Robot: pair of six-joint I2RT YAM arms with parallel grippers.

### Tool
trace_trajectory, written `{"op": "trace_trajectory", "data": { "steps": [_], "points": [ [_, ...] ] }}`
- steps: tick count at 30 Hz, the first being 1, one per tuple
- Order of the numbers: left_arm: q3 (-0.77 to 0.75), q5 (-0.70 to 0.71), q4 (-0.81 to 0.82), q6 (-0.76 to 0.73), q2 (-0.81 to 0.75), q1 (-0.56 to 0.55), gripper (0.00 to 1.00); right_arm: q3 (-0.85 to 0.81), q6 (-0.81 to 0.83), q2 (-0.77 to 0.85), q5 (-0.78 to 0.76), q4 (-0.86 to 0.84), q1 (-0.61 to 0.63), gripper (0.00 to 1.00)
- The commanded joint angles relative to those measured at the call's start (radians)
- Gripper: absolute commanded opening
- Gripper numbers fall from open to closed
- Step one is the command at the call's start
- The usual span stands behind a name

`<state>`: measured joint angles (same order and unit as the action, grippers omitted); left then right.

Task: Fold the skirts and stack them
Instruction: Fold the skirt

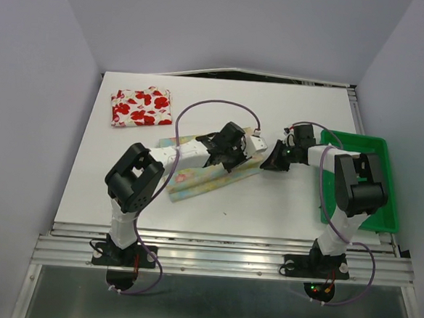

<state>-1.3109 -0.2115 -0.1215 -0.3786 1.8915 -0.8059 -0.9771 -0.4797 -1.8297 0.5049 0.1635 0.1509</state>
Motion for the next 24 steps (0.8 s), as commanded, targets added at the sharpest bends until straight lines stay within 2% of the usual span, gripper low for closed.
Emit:
{"op": "trace_trajectory", "data": {
  "steps": [1, 24],
  "points": [
    [0.041, -0.029, -0.006, -0.022, -0.032, -0.009, 0.00, 0.000, 0.013, -0.023, -0.071, 0.021, 0.001, 0.01],
    [-0.005, -0.057, 0.014, 0.040, 0.027, -0.033, 0.00, -0.005, 0.009, -0.029, -0.057, 0.024, 0.001, 0.01]
  ]
}}
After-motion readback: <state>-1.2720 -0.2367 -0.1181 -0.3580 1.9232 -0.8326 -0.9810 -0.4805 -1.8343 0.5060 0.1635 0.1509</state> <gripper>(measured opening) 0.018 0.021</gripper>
